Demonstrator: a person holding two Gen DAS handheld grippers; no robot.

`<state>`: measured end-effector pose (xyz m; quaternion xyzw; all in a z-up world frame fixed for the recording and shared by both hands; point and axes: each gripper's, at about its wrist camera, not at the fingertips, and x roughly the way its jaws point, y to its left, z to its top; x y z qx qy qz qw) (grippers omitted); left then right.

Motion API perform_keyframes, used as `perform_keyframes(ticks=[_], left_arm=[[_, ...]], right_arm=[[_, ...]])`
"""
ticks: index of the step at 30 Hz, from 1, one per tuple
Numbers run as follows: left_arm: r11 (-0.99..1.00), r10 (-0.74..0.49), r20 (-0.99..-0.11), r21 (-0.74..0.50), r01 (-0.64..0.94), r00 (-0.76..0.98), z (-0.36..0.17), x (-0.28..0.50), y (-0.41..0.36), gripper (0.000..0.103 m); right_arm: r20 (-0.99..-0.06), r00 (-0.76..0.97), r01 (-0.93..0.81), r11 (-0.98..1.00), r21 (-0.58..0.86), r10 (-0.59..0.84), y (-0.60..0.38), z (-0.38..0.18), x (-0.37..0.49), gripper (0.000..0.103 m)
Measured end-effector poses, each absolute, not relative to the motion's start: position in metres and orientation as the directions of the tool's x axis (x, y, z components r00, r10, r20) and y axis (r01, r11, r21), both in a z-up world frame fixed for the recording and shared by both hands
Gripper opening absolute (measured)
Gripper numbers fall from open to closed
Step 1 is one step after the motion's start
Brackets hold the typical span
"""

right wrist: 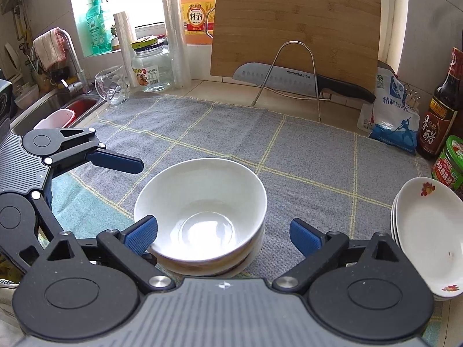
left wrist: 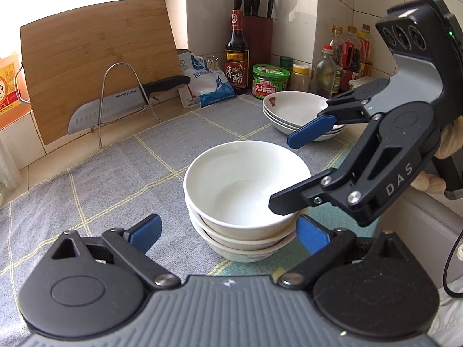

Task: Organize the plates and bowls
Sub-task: 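Lower the bowl onto the pile and open the right gripper, then grasp the three-bowl pile from opposite sides with both grippers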

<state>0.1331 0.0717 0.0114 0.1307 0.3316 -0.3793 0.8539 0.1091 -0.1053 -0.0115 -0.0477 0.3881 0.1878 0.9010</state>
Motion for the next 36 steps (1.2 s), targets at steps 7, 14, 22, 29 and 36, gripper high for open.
perform_keyframes(ticks=[7, 14, 22, 29, 36], left_arm=[[0.647, -0.563, -0.685, -0.017, 0.762, 0.462, 0.003, 0.134, 0.08, 0.099], [0.616, -0.538, -0.731, 0.0, 0.787, 0.421, -0.014, 0.136, 0.075, 0.099], [0.585, -0.526, -0.754, 0.016, 0.811, 0.394, -0.03, 0.147, 0.062, 0.099], [0.555, -0.527, -0.764, 0.022, 0.831, 0.372, -0.038, 0.153, 0.056, 0.099], [0.495, -0.556, -0.758, 0.029, 0.869, 0.342, -0.039, 0.159, 0.055, 0.098]], right_arm=[[-0.68, 0.647, -0.417, 0.907, 0.064, 0.345, -0.116, -0.004, 0.088, 0.103], [-0.755, 0.578, -0.479, 0.878, -0.009, 0.308, -0.113, -0.029, 0.078, 0.103], [-0.781, 0.561, -0.489, 0.871, -0.045, 0.275, -0.114, -0.065, 0.093, 0.103], [-0.783, 0.547, -0.525, 0.849, -0.047, 0.295, -0.112, -0.075, 0.105, 0.103], [-0.785, 0.531, -0.592, 0.803, -0.073, 0.32, -0.105, -0.074, 0.114, 0.103]])
